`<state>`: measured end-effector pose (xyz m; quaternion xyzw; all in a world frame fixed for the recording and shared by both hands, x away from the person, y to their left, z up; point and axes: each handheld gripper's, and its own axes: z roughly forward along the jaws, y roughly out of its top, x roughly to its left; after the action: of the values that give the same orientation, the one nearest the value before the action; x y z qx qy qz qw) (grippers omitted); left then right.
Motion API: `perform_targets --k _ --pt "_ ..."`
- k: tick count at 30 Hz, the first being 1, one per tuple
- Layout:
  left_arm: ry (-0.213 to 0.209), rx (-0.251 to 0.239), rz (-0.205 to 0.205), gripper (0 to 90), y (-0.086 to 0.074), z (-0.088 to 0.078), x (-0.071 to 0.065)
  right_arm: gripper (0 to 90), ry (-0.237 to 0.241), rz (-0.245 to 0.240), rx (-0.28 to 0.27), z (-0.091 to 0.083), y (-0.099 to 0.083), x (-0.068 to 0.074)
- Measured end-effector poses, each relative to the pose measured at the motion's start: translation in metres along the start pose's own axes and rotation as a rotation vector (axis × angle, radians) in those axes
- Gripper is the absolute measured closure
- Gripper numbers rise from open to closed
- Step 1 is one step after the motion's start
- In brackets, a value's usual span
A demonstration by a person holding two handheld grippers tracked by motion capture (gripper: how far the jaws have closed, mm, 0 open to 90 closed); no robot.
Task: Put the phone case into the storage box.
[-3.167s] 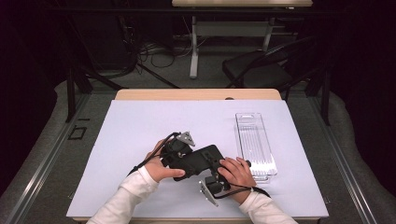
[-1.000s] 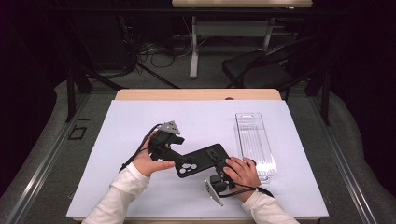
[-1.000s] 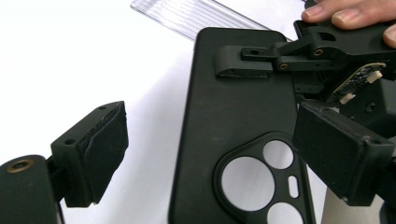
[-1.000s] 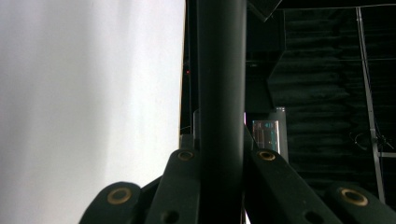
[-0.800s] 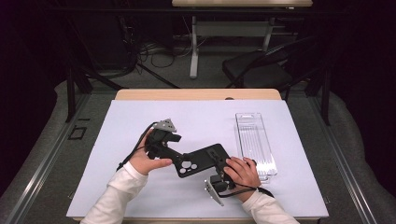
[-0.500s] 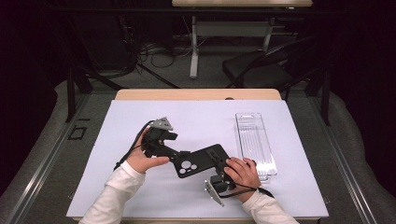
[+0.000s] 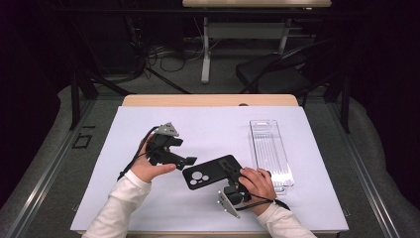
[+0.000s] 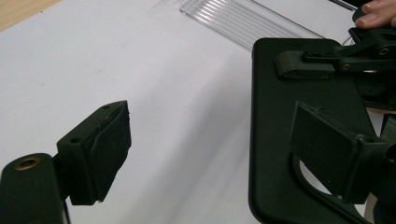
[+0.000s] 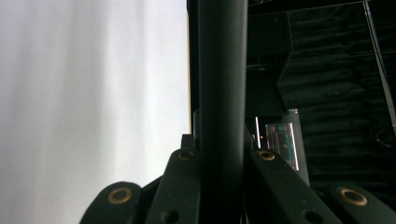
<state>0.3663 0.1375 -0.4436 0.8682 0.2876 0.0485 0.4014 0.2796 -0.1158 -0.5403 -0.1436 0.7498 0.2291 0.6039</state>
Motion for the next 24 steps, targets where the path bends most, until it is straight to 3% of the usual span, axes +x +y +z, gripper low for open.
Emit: perform_targets --k 5,14,18,24 --pt "0.014 0.000 0.001 13.9 -0.001 -0.002 0.003 87.2 0.017 0.036 -0.014 0.000 0.001 -0.001" --pt "0.044 -0.009 -0.011 14.8 -0.003 -0.005 0.007 87.3 0.062 0.161 -0.043 -0.001 -0.001 -0.004" --pt "0.055 -0.009 -0.011 14.9 -0.004 -0.006 0.008 87.3 0.075 0.254 -0.059 -0.002 -0.003 -0.008" --pt "0.067 -0.020 -0.019 15.0 -0.004 -0.009 0.012 87.3 0.083 0.311 -0.066 -0.004 -0.005 -0.012"
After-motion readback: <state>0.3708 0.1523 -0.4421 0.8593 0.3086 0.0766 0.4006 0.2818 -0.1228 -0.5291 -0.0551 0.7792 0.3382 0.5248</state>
